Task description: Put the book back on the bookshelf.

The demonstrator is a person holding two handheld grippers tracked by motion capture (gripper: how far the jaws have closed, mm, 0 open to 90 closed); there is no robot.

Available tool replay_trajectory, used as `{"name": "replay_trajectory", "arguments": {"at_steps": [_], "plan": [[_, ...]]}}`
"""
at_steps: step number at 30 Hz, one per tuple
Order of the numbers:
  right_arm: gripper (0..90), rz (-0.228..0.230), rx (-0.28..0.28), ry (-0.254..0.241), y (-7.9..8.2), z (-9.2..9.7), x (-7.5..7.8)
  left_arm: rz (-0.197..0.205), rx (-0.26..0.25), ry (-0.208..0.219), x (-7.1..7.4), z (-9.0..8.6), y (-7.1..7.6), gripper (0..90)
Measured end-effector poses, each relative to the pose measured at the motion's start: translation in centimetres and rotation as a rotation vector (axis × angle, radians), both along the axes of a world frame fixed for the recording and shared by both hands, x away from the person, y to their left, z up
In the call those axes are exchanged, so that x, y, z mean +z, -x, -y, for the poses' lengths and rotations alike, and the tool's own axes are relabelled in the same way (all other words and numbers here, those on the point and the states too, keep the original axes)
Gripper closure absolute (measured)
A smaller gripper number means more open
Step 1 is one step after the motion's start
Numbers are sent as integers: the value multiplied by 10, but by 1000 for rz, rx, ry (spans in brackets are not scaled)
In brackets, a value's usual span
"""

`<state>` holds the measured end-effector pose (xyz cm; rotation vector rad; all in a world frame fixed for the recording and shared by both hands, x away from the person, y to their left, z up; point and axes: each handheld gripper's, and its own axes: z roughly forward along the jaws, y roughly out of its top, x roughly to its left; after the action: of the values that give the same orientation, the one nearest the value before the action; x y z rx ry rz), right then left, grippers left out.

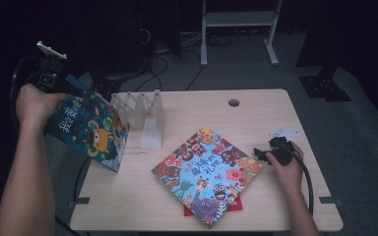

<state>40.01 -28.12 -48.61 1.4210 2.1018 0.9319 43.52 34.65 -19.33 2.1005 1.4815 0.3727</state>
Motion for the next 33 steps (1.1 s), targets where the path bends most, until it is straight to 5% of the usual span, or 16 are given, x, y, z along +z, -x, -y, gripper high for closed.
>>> {"name": "replay_trajectory", "arguments": {"at_steps": [14,33], "plan": [[123,0,0,-1,0,0,0,-5,-140,43,-36,42,9,860],[123,0,0,-1,0,0,0,-41,-294,41,-88,91,24,852]]}}
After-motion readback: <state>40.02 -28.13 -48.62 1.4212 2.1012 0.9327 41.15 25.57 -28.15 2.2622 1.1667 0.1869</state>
